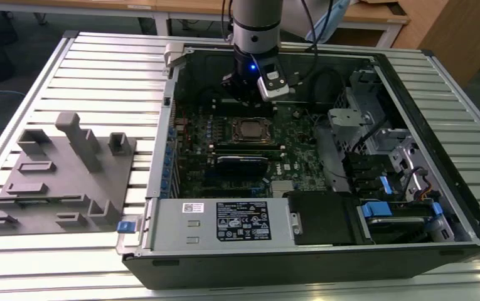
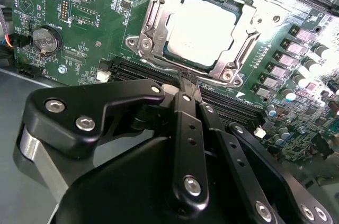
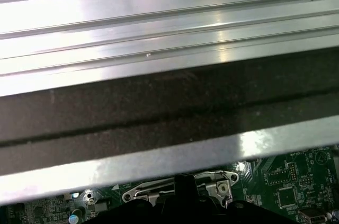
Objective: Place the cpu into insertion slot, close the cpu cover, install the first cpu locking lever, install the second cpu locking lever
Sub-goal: 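Install the second cpu locking lever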
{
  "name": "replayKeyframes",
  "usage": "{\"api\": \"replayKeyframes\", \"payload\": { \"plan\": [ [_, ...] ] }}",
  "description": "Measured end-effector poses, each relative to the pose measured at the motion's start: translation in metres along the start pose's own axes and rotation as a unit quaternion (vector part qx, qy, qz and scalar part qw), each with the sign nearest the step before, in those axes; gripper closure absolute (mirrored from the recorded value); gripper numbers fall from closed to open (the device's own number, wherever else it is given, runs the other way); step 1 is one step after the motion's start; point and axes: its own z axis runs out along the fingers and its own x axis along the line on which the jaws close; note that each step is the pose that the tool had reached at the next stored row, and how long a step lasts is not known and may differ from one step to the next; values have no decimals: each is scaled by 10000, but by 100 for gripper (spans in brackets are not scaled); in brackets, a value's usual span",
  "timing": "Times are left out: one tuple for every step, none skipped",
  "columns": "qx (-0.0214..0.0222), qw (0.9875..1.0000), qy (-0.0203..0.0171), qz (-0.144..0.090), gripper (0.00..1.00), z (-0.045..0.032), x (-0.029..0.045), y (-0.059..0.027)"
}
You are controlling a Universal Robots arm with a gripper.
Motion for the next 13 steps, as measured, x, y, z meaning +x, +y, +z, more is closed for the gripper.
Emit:
{"api": "replayKeyframes", "payload": {
  "plan": [
    [0, 10000, 0, 0, 90, 0, 0, 1],
    [0, 10000, 0, 0, 90, 2, 5, 26],
    [0, 10000, 0, 0, 90, 5, 14, 79],
    [0, 10000, 0, 0, 90, 5, 14, 79],
    [0, 10000, -1, 0, 90, 5, 14, 79],
    [0, 10000, -1, 0, 90, 5, 14, 79],
    [1, 10000, 0, 0, 90, 4, 14, 79],
    [1, 10000, 0, 0, 90, 2, 14, 79],
    [0, 10000, 0, 0, 90, 2, 14, 79],
    [1, 10000, 0, 0, 90, 1, 14, 79],
    [0, 10000, 0, 0, 90, 0, 14, 79],
    [1, 10000, 0, 0, 90, 0, 14, 79],
    [1, 10000, 0, 0, 90, 0, 14, 79]
  ]
}}
